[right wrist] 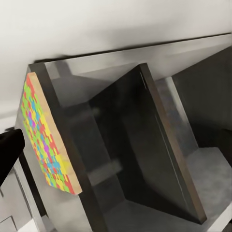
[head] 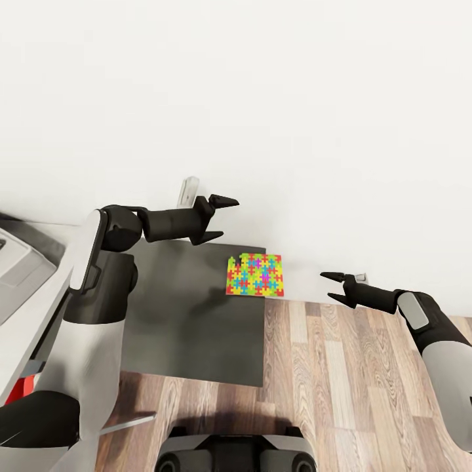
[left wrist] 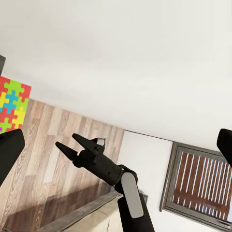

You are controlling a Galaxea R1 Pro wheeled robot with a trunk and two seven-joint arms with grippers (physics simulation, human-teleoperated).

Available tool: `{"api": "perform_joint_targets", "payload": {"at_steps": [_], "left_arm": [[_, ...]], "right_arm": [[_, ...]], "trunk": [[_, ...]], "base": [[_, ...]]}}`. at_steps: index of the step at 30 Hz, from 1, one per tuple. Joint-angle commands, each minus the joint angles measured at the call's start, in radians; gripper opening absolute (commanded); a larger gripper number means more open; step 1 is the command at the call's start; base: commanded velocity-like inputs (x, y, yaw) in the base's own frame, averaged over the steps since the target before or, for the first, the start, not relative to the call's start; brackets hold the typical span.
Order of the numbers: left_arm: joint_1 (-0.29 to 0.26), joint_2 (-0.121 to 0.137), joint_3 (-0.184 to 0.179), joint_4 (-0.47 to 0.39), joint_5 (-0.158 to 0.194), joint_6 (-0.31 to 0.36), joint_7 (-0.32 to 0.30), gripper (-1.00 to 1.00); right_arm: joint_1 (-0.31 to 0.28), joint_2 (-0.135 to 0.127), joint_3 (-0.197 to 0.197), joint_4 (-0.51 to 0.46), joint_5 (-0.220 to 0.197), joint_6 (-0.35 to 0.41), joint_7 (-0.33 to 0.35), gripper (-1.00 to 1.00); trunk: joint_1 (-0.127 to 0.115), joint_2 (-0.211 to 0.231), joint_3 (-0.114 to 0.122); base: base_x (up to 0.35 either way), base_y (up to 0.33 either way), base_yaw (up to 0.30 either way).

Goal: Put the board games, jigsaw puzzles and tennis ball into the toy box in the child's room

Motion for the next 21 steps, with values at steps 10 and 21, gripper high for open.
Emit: {"api": "perform_joint_targets", "payload": {"at_steps": [10, 21], "left_arm": [[-0.001, -0.001, 0.001, 0.000, 0.008, 0.002, 0.012, 1.00], [-0.001, -0.001, 0.001, 0.000, 0.008, 0.002, 0.012, 1.00]], "right_arm": [[-0.001, 0.000, -0.004, 0.000, 0.006, 0.005, 0.006, 1.00], [-0.001, 0.000, -0.004, 0.000, 0.006, 0.005, 0.006, 1.00]], "trunk": [[0.001, -0.002, 0.000], [0.001, -0.002, 0.005]], "base": [[0.000, 0.000, 0.118], [0.000, 0.000, 0.235]]}}
